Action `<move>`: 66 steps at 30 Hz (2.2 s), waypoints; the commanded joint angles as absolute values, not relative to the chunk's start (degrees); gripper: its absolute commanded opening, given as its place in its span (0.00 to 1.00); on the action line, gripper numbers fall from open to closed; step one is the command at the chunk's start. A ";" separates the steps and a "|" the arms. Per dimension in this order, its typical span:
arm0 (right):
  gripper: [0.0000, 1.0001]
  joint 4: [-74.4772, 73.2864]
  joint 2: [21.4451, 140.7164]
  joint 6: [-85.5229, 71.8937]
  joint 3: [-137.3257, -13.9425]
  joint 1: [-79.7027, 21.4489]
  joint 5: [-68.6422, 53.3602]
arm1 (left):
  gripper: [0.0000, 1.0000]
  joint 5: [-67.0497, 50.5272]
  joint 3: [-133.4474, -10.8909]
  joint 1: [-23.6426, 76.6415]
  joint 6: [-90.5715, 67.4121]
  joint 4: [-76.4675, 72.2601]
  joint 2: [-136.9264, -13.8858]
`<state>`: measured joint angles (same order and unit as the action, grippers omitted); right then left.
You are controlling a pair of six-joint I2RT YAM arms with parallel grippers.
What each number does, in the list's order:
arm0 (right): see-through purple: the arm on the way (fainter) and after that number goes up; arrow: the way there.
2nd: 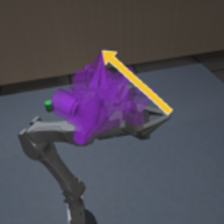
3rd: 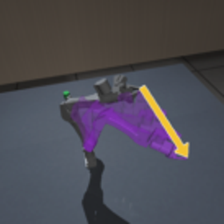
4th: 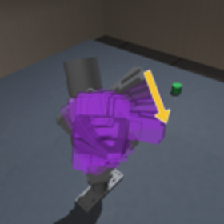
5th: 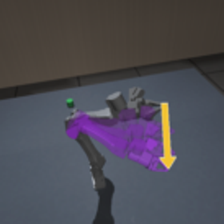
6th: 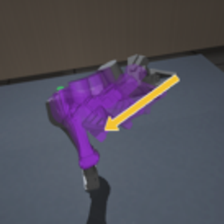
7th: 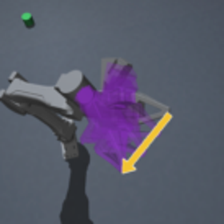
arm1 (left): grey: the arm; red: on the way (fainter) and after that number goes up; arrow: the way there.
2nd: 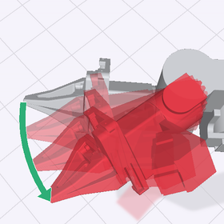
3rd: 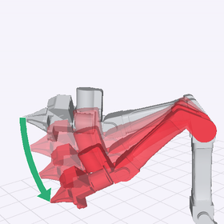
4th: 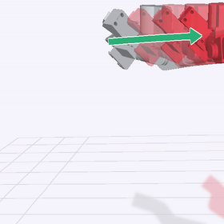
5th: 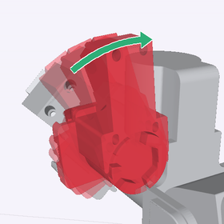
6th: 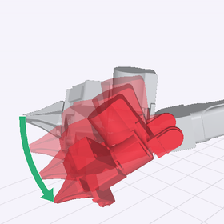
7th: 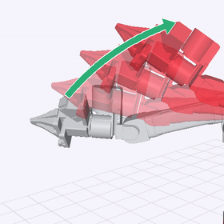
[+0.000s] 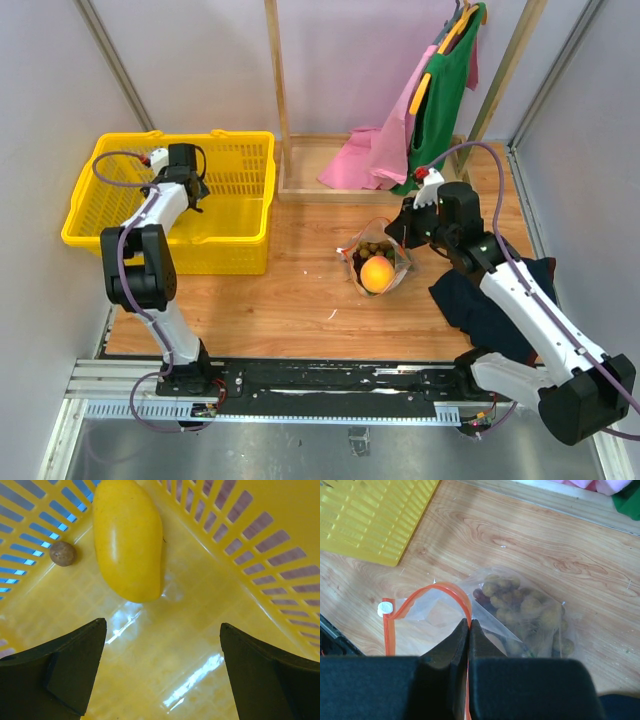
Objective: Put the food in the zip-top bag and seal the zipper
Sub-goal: Pick up the fake fruit from the bin, then place the fake fruit in the zipper food storage bag.
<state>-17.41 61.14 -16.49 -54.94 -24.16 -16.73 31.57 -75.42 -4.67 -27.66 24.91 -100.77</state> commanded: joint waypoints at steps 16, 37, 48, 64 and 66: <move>0.01 -18.21 63.99 -14.15 -57.92 -24.52 -16.18 | 0.99 44.34 -78.05 -9.61 -36.14 16.65 -113.55; 0.00 -18.10 64.81 -14.14 -57.70 -24.52 -17.00 | 0.54 38.52 -76.88 -12.48 -33.93 11.20 -116.38; 0.01 -17.45 63.41 -14.67 -57.28 -24.52 -17.75 | 0.35 27.15 -72.73 -12.40 -31.73 13.55 -106.87; 0.01 -15.39 59.73 -15.73 -55.19 -24.52 -19.00 | 0.34 6.03 -71.04 -9.16 -24.13 23.81 -88.98; 0.01 -15.45 59.75 -15.69 -55.22 -24.52 -19.24 | 0.30 3.49 -70.81 -8.25 -22.88 23.93 -86.21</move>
